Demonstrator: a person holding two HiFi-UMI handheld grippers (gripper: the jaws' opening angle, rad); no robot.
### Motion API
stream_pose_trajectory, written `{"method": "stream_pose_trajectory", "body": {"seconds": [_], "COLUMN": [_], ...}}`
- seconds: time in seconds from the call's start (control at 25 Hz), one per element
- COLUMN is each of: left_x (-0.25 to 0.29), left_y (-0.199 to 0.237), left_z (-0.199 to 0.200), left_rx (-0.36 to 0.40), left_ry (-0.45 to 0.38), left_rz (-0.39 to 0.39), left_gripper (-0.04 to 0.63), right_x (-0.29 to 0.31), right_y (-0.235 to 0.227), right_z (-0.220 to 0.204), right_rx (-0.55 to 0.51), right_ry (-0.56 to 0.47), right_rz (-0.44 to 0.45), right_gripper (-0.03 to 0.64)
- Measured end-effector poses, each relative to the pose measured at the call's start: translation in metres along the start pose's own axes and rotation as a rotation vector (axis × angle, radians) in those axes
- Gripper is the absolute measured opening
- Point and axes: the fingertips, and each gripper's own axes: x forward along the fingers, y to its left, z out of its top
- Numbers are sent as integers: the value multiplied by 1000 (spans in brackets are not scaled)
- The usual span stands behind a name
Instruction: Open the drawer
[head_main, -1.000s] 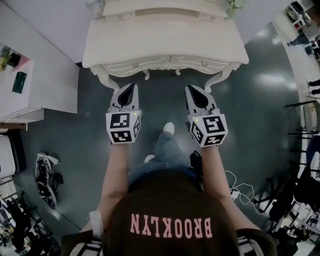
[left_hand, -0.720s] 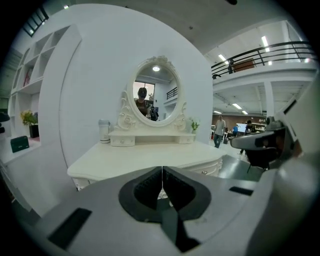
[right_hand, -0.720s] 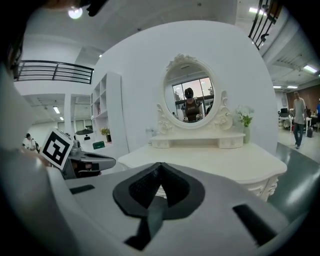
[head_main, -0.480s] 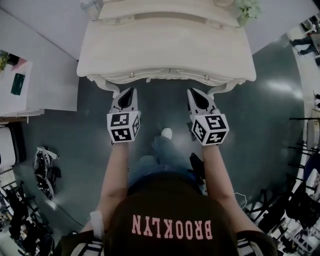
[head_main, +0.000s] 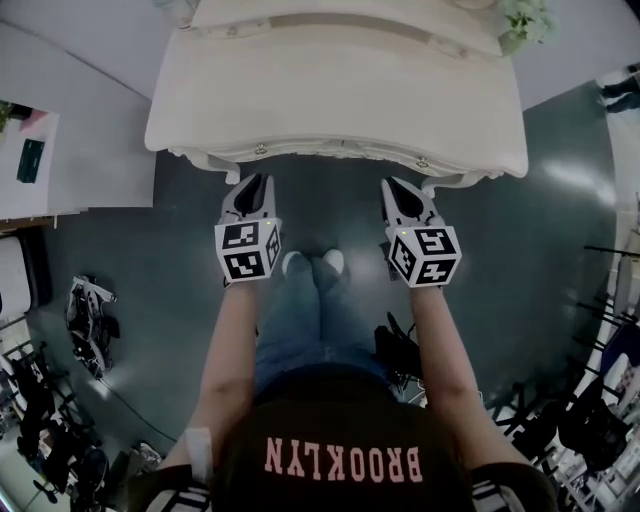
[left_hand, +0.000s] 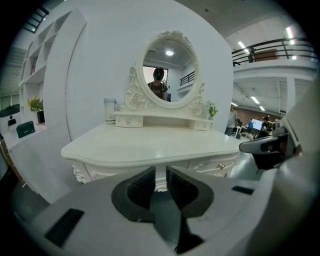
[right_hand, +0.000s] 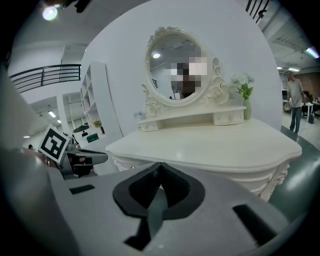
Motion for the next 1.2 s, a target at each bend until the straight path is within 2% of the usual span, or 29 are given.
{"method": "stream_pose_trajectory", "body": {"seconds": [0.08,0.12,0.24,0.4,0.84,1.04,1.2], "left_x": [7,10,22,41,96,123,136], "left_y": [4,7,19,31,58,72,78], "left_z": [-7,-11,-24,-43,-67,-78,-81], "left_rx": [-9,-12,1,-15,9,-1,3], "left_ry": [14,19,34,73,106,137,153], "left_rz": [-6,-2,24,16,81,110,126], "left_gripper": [132,155,155,155,153,152,143], "right_x": [8,12,25,43,89,105,113], "right_y": [0,0,-3,-4,-4,-18,-26], "right_z": [-8,-13,-28,-45,-80,-93,-101], "right_rx": [3,5,13,33,19,88,101], "right_ry": [10,15,33,51,99,128,154], "right_rz": [2,3,-5,-12,-7,-35,-51], "right_gripper": [-9,-9,-9,-9,-9,-9,-9]}}
